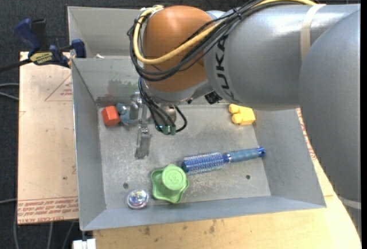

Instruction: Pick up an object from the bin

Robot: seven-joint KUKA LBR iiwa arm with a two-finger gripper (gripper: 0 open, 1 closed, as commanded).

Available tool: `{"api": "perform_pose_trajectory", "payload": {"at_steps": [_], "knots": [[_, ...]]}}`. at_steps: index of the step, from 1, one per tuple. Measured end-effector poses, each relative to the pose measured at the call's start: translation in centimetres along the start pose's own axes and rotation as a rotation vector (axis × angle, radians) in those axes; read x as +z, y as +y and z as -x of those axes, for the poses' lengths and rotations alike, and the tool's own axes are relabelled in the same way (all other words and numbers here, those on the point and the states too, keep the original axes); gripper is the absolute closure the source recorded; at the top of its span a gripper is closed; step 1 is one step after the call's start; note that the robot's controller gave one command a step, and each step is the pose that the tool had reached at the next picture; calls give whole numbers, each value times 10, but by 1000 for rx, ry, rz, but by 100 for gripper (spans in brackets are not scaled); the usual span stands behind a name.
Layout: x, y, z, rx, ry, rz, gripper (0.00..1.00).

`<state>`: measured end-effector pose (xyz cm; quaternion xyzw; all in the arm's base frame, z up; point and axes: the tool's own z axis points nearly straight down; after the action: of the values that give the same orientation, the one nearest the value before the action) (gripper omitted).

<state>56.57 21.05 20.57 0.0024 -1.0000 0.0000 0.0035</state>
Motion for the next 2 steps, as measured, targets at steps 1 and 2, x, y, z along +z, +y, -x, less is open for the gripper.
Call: {"api": "perform_pose_trajectory", "payload": {"at_steps": [1, 2], "knots": [[139, -10, 65, -63, -10, 2, 0], [103, 21, 91, -114, -15, 3, 0]]}}
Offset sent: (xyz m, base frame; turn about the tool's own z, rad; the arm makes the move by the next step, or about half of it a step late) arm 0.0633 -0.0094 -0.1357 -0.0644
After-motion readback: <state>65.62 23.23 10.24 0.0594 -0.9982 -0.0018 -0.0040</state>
